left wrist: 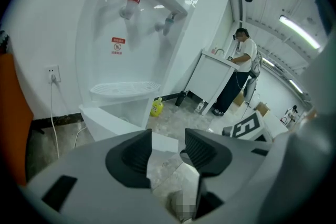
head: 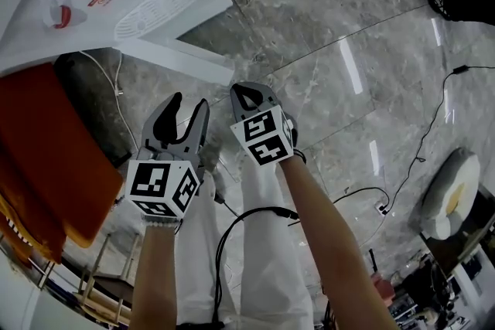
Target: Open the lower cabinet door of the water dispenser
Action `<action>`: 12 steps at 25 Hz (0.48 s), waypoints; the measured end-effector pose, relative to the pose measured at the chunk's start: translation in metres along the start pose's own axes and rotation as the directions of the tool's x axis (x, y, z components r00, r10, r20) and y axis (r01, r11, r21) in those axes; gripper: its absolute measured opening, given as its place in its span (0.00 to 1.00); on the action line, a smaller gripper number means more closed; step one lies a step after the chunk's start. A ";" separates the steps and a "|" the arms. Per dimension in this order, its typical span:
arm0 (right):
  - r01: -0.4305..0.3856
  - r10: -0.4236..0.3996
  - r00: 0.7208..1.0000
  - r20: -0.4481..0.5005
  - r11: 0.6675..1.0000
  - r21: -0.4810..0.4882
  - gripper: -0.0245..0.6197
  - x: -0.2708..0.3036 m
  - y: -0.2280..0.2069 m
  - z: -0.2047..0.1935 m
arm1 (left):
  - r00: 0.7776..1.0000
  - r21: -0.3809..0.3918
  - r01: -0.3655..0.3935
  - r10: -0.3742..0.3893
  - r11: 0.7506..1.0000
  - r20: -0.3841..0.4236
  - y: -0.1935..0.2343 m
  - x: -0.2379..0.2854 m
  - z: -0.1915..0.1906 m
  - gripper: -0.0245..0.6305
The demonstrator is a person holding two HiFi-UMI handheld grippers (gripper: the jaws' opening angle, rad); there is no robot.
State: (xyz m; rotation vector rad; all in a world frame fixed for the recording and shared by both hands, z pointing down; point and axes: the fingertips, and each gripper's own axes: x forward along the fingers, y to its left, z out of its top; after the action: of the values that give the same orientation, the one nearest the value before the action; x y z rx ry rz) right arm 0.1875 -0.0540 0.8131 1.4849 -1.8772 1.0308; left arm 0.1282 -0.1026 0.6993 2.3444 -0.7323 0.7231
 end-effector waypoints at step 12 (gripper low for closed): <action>0.010 -0.013 0.991 0.133 1.000 0.020 0.04 -0.068 -0.039 0.037 | 0.987 -0.295 -0.132 0.099 0.946 -0.127 0.003 0.052 -0.047 0.41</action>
State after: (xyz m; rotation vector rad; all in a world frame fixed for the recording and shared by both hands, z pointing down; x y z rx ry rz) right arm 0.2444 -0.0502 0.7477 1.6091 -1.9522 0.9682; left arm 0.1481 -0.0910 0.7652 1.9820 -0.8711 0.7281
